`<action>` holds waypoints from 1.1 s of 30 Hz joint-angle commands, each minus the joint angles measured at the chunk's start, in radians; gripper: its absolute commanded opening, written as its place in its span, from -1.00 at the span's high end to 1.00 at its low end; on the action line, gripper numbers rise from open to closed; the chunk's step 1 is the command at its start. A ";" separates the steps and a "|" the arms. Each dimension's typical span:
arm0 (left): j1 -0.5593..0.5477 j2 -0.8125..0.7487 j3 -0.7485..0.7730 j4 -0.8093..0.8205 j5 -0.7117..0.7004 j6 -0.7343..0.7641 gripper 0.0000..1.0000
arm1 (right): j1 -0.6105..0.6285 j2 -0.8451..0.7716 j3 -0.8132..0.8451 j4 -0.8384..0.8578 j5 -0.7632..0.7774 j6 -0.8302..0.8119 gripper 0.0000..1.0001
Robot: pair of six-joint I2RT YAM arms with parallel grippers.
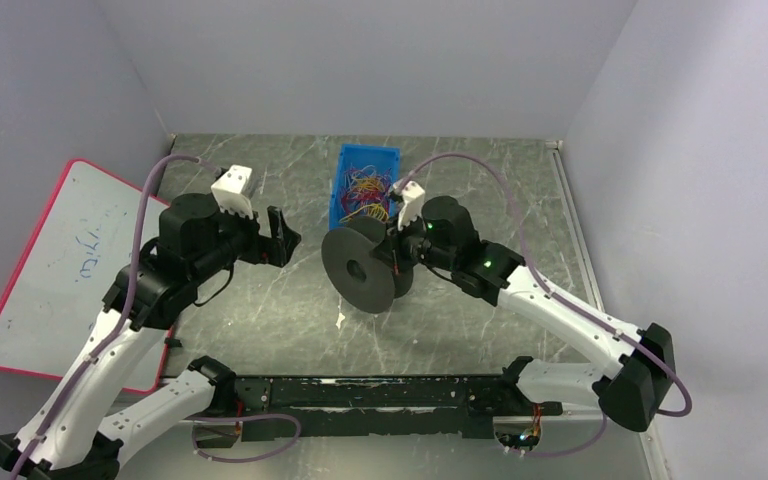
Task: Wrap the cables
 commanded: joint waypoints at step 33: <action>-0.053 0.117 -0.083 0.014 0.290 0.137 -0.62 | 0.133 0.277 0.305 -0.399 -0.546 -1.110 1.00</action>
